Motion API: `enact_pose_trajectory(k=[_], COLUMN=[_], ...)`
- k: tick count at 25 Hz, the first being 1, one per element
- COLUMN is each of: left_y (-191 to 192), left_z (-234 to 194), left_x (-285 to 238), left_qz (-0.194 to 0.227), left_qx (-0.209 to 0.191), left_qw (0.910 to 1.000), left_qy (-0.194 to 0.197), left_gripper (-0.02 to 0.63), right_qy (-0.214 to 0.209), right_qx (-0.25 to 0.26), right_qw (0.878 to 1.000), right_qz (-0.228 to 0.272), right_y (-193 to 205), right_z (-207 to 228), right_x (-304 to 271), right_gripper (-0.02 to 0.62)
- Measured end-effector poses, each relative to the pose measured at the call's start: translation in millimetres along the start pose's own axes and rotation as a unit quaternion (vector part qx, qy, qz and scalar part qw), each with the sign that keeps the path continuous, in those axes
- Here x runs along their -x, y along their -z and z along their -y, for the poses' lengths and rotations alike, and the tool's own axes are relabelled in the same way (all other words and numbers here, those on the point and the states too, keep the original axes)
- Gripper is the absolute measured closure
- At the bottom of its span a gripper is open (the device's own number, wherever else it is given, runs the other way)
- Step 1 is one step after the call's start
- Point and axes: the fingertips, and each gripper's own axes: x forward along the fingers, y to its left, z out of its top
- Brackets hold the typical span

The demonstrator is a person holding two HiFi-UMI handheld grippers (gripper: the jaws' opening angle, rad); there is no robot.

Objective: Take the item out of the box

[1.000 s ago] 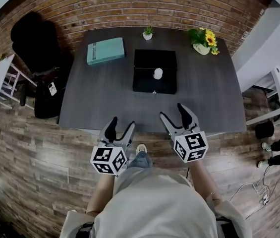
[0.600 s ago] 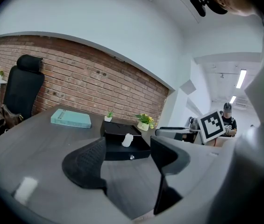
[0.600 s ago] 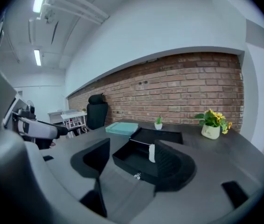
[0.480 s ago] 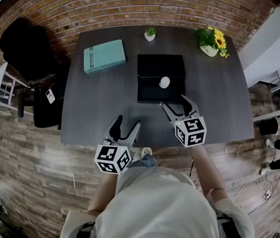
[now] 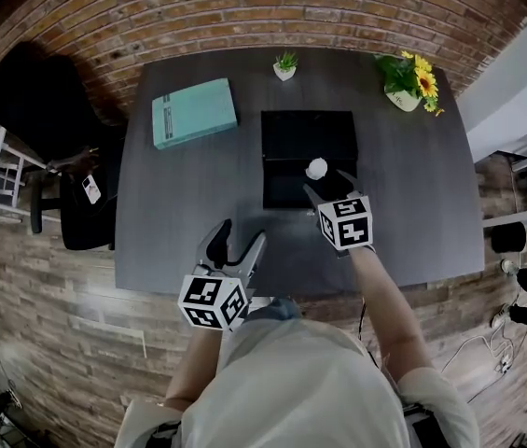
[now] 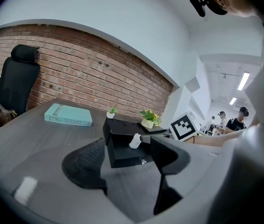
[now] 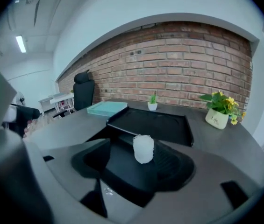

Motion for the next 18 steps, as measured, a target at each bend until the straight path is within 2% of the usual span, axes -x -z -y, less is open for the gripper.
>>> enact_pose_trajectory(k=[9,13,18], left_y=[-0.1,-1.4,0.5], left_z=[-13.1,-18.0,-19.5], left_x=[-13.5,-15.7,-11.7], left_qz=[-0.010,-0.009,-0.008], left_qx=[0.005,0.009,0.013], left_qw=[0.9999,0.9999,0.9998], left_qy=[-0.003,-0.007,-0.013], left_gripper=[0.316,0.316,0.316], right_qy=[0.026,0.051,0.046], right_qx=[-0.019,-0.024,-0.017], right_qw=[0.996,0.994,0.994], right_qz=[-0.087,-0.094,-0.094], right_y=[17.6,19.0,18.9], right_z=[21.0,31.7,31.0], right_x=[-51.9,-56.8,-57.4], right_gripper=[0.319,0.389,0.430])
